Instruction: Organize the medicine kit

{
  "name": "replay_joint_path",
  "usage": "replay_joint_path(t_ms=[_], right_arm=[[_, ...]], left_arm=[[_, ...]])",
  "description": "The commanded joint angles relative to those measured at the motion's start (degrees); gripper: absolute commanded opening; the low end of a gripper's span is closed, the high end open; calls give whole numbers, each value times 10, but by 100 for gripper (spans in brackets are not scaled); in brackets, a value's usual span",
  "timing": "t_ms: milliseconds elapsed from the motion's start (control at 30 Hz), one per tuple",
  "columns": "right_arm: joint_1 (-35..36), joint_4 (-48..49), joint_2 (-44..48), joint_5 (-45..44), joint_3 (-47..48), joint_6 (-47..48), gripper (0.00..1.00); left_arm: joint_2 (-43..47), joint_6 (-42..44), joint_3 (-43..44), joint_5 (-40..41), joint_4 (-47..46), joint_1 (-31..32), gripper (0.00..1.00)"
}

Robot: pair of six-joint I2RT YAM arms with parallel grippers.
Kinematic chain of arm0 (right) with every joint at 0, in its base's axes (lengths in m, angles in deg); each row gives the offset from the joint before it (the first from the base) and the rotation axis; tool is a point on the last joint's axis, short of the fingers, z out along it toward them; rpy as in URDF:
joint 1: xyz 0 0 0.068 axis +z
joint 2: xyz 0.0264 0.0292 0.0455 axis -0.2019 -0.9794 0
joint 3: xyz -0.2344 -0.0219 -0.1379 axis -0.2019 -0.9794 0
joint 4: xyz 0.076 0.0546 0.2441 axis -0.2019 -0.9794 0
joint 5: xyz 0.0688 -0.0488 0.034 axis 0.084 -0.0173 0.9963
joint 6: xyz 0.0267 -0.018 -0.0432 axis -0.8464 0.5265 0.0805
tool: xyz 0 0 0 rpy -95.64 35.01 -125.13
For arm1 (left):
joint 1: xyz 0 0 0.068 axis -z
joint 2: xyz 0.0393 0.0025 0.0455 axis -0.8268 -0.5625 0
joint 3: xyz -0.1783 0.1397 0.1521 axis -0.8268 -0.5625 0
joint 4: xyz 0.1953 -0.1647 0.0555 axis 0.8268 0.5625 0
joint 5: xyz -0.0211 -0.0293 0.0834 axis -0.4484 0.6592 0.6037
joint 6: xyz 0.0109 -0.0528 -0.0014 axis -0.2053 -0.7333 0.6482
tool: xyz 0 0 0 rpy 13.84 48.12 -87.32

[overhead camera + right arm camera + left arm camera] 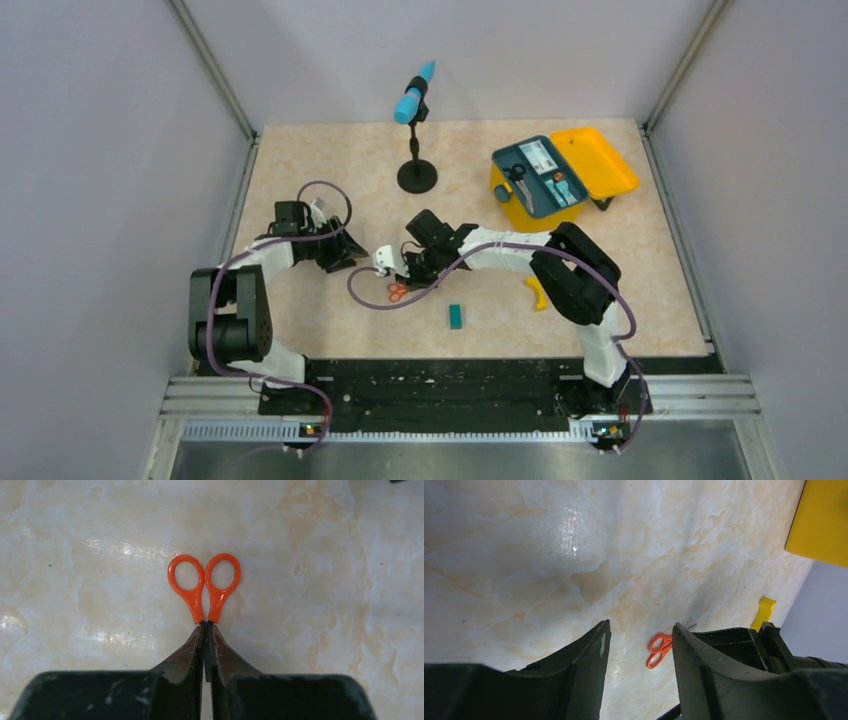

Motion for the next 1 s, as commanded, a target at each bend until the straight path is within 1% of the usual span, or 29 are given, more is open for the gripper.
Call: replay_joint_path(t_ms=[0,133,333,433,567,667,767,833,967], right_arm=[[17,-34,-31,-40,-30,26,1],[17,-7,-22,-71,-61,24,0],[8,25,-16,-64,-91,-25,0],[9,69,-3,-92,-126,-23,0],[18,146,12,-158,-190,-28,0],[26,189,16,-181,-228,-31,0],[32,224,17,-185,-258,-29,0],[35,234,17,-185,-266,-34,0],[35,223,28,-182,-257,-57,0]], left_arm=[[-18,-13,-10,-28,-36,-1,54],[-33,-14,-12,-39,-36,-1,55],[-47,-13,-25,-48,-27,0,56],[-41,-21,-44,-47,-40,1,56],[-34,-18,-57,-43,-50,10,56],[-33,-14,-64,-43,-59,21,59],[-33,-13,-74,-38,-77,33,62],[-39,-10,-75,-36,-82,37,62],[-48,-1,-65,-38,-66,37,59]])
